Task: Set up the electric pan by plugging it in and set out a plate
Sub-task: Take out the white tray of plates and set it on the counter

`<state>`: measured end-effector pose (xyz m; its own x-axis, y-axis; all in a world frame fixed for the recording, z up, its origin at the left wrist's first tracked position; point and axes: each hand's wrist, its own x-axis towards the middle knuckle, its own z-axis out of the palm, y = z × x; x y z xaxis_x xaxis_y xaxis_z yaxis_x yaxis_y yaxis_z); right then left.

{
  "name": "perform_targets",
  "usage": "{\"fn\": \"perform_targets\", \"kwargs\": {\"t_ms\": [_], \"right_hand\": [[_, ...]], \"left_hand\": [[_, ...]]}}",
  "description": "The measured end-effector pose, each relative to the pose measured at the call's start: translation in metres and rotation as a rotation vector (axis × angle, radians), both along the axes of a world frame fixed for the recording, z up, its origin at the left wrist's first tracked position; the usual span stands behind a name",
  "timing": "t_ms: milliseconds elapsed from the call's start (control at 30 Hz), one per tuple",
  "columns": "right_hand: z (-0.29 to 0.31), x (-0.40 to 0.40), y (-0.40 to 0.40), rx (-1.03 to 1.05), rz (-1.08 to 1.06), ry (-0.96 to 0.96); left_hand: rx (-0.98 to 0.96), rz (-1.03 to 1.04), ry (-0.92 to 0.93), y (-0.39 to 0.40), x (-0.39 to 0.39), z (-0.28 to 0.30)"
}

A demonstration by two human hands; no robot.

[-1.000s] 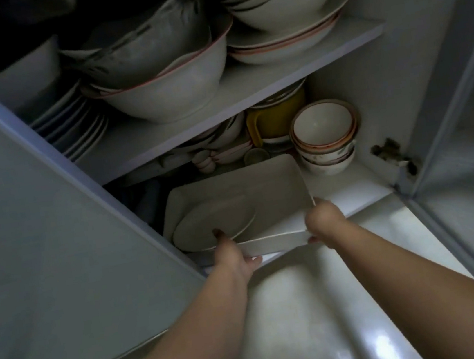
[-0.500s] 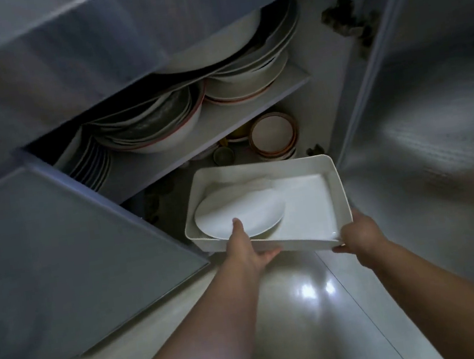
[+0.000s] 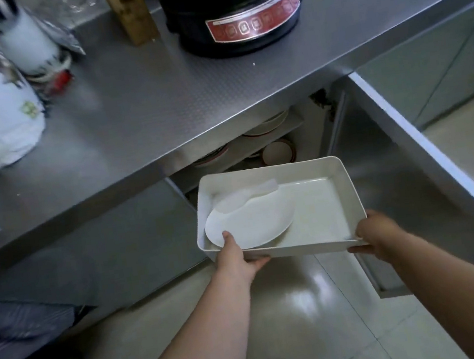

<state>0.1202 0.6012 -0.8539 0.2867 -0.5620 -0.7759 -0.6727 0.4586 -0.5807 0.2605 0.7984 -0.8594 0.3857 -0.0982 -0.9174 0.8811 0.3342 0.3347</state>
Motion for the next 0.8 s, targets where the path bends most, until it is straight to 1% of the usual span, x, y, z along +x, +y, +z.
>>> {"fn": "perform_targets", "kwargs": {"t_ms": [167, 200, 267, 433, 500, 633, 700, 800], "right_hand": [[0.071, -0.037, 0.017, -0.033, 0.086, -0.062], [0.090, -0.050, 0.020, -0.047, 0.114, -0.067], [0.108, -0.055, 0.021, -0.042, 0.129, -0.055], [0.195, -0.064, 0.030, -0.011, 0.257, -0.099], [0.227, -0.053, 0.030, -0.024, 0.313, -0.139], [0.271, -0.016, 0.031, -0.094, 0.380, -0.213], [0.285, 0.012, 0.033, -0.113, 0.408, -0.257], [0.296, 0.054, 0.038, -0.127, 0.432, -0.275]], "left_hand": [[0.014, 0.101, -0.017, 0.031, -0.059, 0.067], [0.027, 0.120, -0.025, 0.040, -0.075, 0.089], [0.046, 0.132, -0.026, 0.045, -0.088, 0.110], [0.039, 0.218, -0.053, 0.066, -0.115, 0.204], [0.015, 0.230, -0.091, 0.070, -0.112, 0.236], [-0.012, 0.274, -0.159, 0.079, -0.085, 0.279], [-0.004, 0.280, -0.203, 0.084, -0.060, 0.295], [0.027, 0.287, -0.212, 0.090, -0.019, 0.305]]}}
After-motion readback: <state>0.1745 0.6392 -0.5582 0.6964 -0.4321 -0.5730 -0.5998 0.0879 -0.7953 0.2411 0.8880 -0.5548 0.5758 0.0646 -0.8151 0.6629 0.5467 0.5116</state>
